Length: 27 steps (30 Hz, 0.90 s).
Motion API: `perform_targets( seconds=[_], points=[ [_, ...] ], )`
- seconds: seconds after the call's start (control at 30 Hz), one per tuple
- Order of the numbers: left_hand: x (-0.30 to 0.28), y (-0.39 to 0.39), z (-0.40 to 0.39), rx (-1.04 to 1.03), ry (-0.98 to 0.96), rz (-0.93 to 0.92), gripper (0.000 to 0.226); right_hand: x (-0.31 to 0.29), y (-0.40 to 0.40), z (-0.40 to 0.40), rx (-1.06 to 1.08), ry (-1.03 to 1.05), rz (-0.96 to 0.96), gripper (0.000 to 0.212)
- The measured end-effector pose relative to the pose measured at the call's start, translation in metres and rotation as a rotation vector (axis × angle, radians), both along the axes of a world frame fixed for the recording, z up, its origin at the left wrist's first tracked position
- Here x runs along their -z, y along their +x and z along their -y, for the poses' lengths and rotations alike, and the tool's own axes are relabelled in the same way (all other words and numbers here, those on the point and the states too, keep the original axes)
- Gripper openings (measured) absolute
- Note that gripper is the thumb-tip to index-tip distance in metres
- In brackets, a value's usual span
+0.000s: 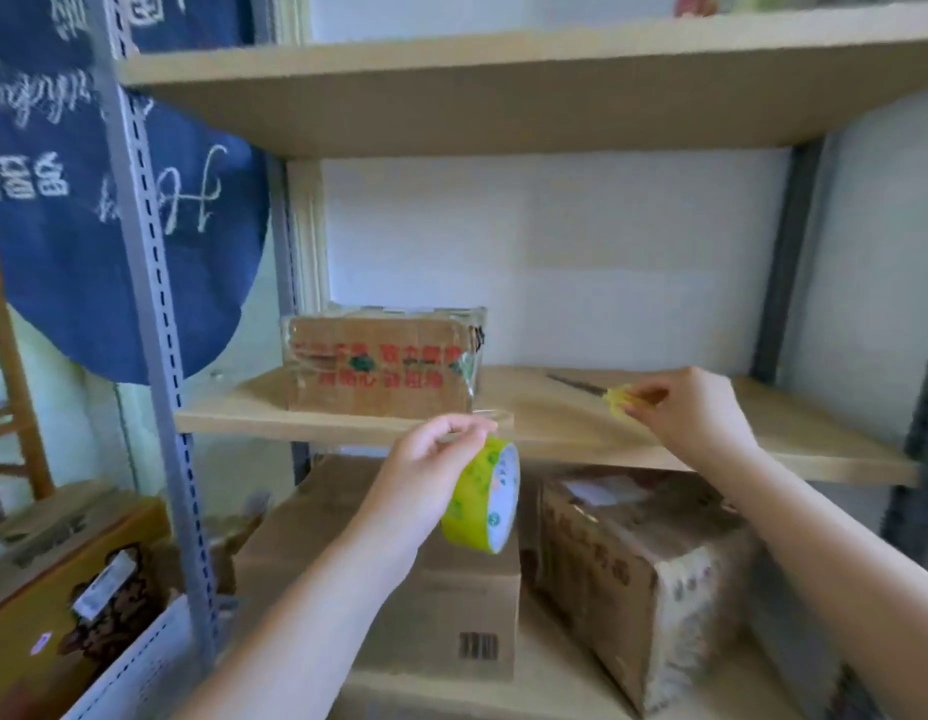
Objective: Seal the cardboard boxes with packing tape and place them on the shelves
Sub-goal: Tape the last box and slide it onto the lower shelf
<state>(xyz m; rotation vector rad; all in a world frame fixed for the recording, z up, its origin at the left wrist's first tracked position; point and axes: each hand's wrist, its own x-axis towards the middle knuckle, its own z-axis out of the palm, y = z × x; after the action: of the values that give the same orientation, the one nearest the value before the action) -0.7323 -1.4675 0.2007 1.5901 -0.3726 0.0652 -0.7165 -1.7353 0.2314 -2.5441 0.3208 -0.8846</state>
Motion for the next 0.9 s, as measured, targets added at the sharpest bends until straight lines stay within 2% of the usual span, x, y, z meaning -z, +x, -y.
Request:
perform_targets(
  seconds=[0.1, 0.13, 0.2, 0.23, 0.27, 0.33, 0.37, 0.43, 0.5, 0.57, 0.63, 0.67, 0.7, 0.8, 0.9],
  points=[
    [-0.016, 0.004, 0.023, 0.142, -0.050, -0.049, 0.021, -0.001, 0.021, 0.026, 0.058, 0.028, -0.238, 0.030],
    [-0.018, 0.005, 0.028, 0.183, -0.039, -0.054, 0.023, -0.002, 0.024, 0.028, 0.067, 0.038, -0.232, 0.036],
    [-0.017, 0.007, 0.036, 0.234, 0.009, -0.035, 0.023, -0.006, 0.017, 0.019, 0.020, 0.038, -0.034, 0.035],
    [-0.015, 0.008, 0.040, 0.252, 0.029, -0.023, 0.023, -0.009, 0.008, 0.009, -0.087, 0.066, 0.071, 0.032],
    [-0.014, 0.009, 0.044, 0.263, 0.040, -0.020, 0.023, -0.012, -0.003, -0.003, -0.227, 0.120, 0.094, 0.033],
    [-0.010, 0.011, 0.050, 0.270, 0.050, -0.034, 0.022, -0.016, -0.020, -0.027, -0.486, 0.235, -0.045, 0.033],
    [-0.008, 0.013, 0.053, 0.273, 0.056, -0.043, 0.022, -0.014, -0.021, -0.034, -0.533, 0.223, -0.101, 0.025],
    [-0.004, 0.014, 0.058, 0.275, 0.087, -0.051, 0.020, -0.009, -0.014, -0.035, -0.487, 0.152, -0.070, 0.011],
    [0.005, 0.015, 0.065, 0.246, 0.152, -0.052, 0.022, -0.006, -0.008, -0.035, -0.416, 0.109, -0.028, 0.019],
    [0.012, 0.019, 0.072, 0.190, 0.218, -0.097, 0.036, -0.003, -0.003, -0.038, -0.390, 0.064, -0.034, 0.024],
    [0.017, 0.025, 0.075, 0.128, 0.209, -0.189, 0.076, -0.002, -0.001, -0.039, -0.382, 0.028, -0.038, 0.020],
    [0.019, 0.029, 0.076, 0.083, 0.199, -0.221, 0.090, -0.003, 0.000, -0.039, -0.380, 0.029, -0.033, 0.016],
    [0.020, 0.031, 0.077, 0.037, 0.200, -0.231, 0.095, -0.004, 0.002, -0.039, -0.379, 0.036, -0.025, 0.012],
    [0.024, 0.034, 0.085, -0.172, 0.265, -0.207, 0.065, -0.008, 0.008, -0.042, -0.378, 0.116, 0.025, 0.007],
    [0.032, 0.039, 0.092, -0.269, 0.166, -0.264, 0.044, -0.008, 0.028, -0.045, -0.354, 0.038, -0.029, 0.012]
  ],
)
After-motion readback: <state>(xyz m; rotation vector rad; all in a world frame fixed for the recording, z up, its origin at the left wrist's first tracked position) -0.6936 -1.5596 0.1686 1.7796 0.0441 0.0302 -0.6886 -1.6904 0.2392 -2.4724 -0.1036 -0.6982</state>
